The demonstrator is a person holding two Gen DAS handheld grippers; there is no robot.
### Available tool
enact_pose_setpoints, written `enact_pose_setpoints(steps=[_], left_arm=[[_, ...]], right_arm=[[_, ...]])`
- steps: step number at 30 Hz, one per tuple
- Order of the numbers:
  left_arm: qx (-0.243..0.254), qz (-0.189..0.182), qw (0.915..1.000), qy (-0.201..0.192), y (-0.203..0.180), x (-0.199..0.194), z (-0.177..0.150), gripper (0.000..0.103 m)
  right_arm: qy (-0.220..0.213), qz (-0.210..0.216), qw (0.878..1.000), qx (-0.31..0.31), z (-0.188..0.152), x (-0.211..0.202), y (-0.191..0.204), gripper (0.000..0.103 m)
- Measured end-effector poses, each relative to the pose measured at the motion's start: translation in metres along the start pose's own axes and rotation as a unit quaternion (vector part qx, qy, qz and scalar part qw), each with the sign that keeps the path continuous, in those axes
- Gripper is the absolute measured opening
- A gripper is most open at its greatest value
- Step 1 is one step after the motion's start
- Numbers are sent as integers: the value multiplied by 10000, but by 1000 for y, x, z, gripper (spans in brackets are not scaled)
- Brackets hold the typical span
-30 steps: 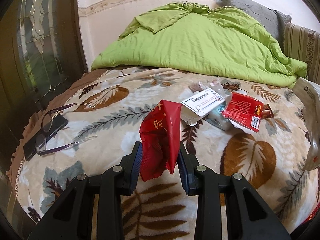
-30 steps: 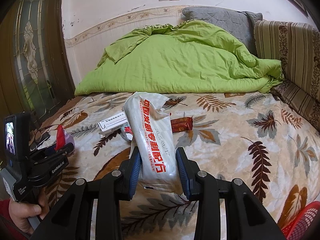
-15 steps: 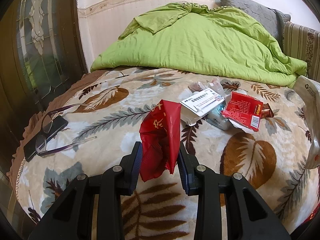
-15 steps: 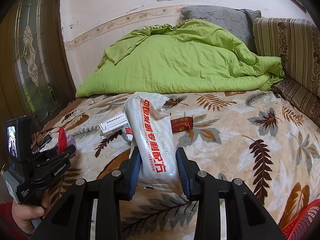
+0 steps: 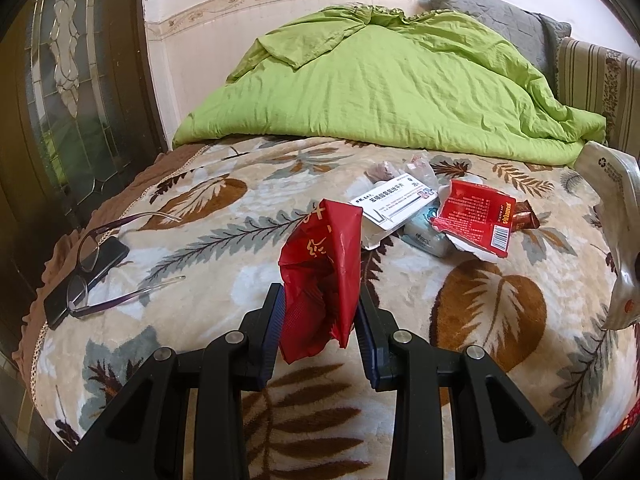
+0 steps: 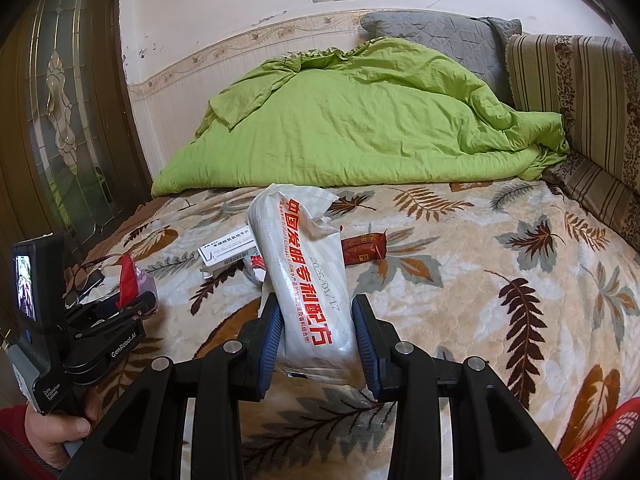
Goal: Collect trash
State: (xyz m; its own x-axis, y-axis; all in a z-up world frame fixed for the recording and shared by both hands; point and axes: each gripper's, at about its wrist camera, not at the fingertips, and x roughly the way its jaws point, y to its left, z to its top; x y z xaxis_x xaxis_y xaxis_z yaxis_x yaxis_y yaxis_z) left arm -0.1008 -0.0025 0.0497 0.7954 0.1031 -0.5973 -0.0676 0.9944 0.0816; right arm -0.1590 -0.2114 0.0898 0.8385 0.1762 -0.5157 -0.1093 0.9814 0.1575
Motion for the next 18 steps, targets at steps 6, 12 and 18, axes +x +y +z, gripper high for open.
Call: enact_pose_setpoints(steps=[6,12,18], left_arm=[[48,-126,9999,27,-3,0,-1,33],[286,-839,9960,139,-17,-2,-3,33],[558,-1438,9879,174,-34,-10,-7,33]], right_arm=[[4,5,10000,0,0,0,0,39],[-2,82,9996,288,-1,0,-6,39],[67,184,9969,758,-8,-17,-20,39]])
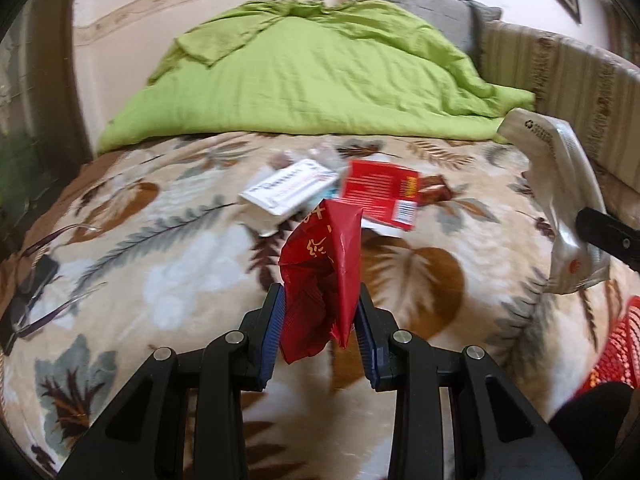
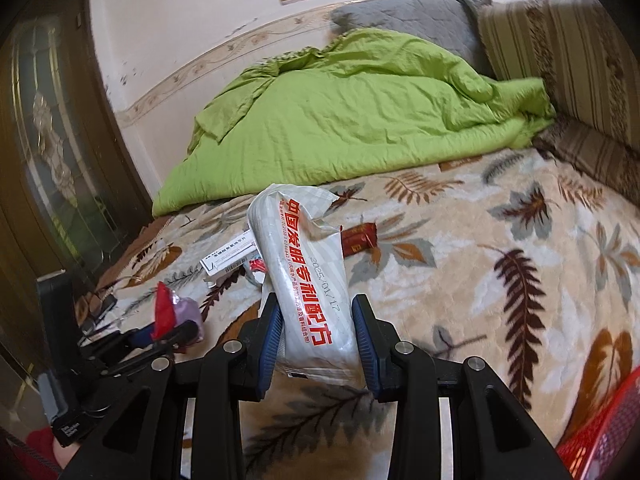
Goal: Collect trash
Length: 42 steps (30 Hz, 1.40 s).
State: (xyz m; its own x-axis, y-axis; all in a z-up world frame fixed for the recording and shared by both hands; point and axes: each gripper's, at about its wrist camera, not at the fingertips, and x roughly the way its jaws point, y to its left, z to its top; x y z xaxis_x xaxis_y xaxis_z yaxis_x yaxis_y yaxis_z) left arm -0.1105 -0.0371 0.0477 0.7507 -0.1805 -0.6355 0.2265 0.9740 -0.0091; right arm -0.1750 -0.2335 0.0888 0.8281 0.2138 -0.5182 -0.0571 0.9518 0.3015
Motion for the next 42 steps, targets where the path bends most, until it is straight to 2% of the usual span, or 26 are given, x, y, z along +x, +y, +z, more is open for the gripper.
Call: enact_pose_setpoints(steps=[3,8,11,18,24,29,34,39,42], left_arm=[[4,-458,9989,110,-7,-4,0,33],[209,-845,9960,181,-26,-15,-2,33],[401,-893,9950,174,-41,-22,-4,33],[499,-1089,9923,309,-62,-30,-5,33],[752,-1220,9894,252,-88,-44,-1,33],[999,-1535,9828,232,-121,-59,11,33],[1274,-2168,9673,338,-170,-74,22,33],[1502,-2991,9395,722,-235,-79,23,33],[1693,-3345,9224,928,-274,-81,18,33]], right_arm=[[96,-17,9999,71,-3,-12,-4,39],[112,-77,9999,81,-9,-36,-12,39],[155,-99,9996,193,-15,-48,-21,39],[74,-248,9989,403,-18,-71,-43,39],[32,-394,9972,634,-21,-89,-67,39],[-48,-682,9946,778,-25,-115,-94,39],[-232,-1204,9862,1113,-33,-160,-136,39],[-371,-1820,9698,1580,-46,-207,-182,39],[-409,-2115,9592,1832,-57,-230,-204,39]])
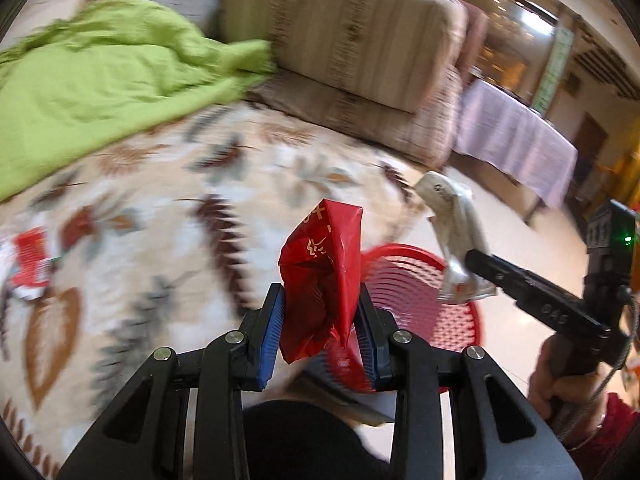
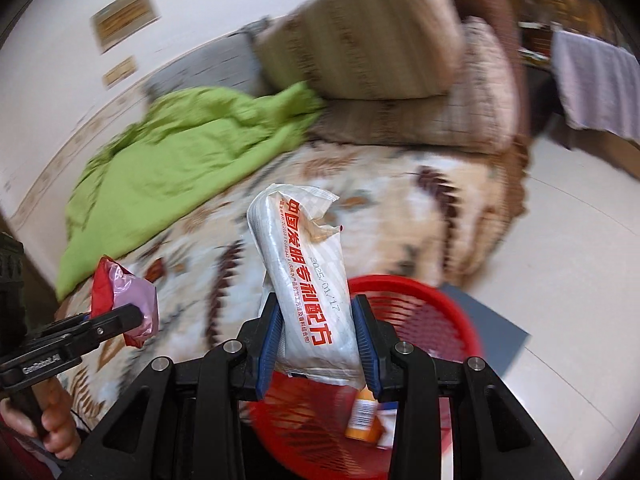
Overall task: Collect trash
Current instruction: 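Carry the red wrapper and white bag toward the red basket, then open both tools to drop the wrapper and bag into the basket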
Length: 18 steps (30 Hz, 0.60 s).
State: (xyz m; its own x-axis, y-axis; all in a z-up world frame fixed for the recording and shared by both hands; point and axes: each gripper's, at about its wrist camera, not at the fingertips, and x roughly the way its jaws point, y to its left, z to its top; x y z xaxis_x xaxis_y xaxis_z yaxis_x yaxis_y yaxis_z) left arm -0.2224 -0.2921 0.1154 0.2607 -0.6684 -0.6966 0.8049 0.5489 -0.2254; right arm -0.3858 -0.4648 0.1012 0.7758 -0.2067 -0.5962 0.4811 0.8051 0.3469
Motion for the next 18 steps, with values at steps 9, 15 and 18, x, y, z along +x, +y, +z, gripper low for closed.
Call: enact_pose_setpoints(steps=[9,15,18], left_arm=[[419,-436,9964,591,-66,63,6,63],[355,160,9989,277,-36,41,0,63],[158,634,9979,-29,-4,14,-5,66]], right_arm=[[120,-614,9975,334,-7,-4,-48,67],[-66,-435,9988,195,2,-6,-35,67],[-40,-170,9998,83,5,3,-13,67]])
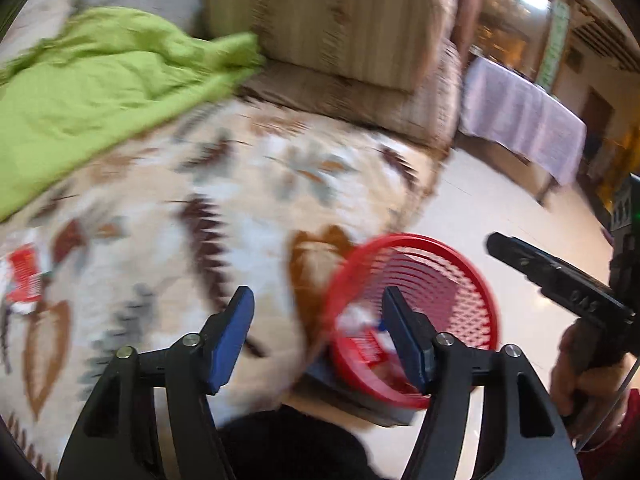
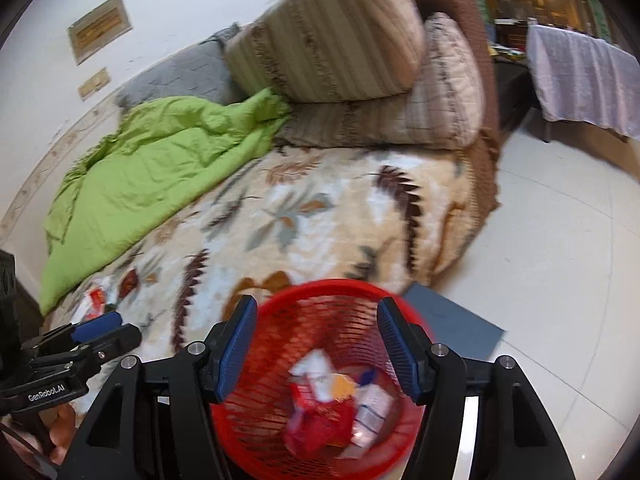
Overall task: Collect trash
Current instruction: 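Open both tools to drop the wrapper and bag into the basket, then move both open tools back over the remaining trash on the bed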
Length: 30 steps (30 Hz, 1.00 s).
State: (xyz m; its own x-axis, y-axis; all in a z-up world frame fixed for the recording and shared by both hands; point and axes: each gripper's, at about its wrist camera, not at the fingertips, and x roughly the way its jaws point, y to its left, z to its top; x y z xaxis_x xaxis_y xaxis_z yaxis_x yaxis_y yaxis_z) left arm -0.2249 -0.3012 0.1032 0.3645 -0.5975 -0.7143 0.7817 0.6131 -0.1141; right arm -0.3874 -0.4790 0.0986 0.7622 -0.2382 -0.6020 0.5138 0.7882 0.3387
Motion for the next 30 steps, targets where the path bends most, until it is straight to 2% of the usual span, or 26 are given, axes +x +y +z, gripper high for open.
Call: enact_pose_setpoints(steps=[2,5,9,14,22,30], left_arm=[[-182,390,9990,-118,24,-13,-5,67],[-339,1096,9931,-260,58,-34,-15,67],[-453,2009,9778,-385,95,-58,-30,67],[-613,2711,9589,-568,128,-88,-47,67],[-1057,3143,9406,-735,166,-124,-67,68],[-1357,3272,9314,-835,188,-141,-81,68]], right_arm=[[62,202,9996,-169,0,8,22,67],[185,556,9969,-517,-3,20,62,67],[299,1004,9897,-981,-11,33,119,67],[378,1437,9761,-1583,-26,47,191,68],[499,1685,9647,-1960,-47,73,262,67],[563,1648,9582,-2269,-65,85,292,67]])
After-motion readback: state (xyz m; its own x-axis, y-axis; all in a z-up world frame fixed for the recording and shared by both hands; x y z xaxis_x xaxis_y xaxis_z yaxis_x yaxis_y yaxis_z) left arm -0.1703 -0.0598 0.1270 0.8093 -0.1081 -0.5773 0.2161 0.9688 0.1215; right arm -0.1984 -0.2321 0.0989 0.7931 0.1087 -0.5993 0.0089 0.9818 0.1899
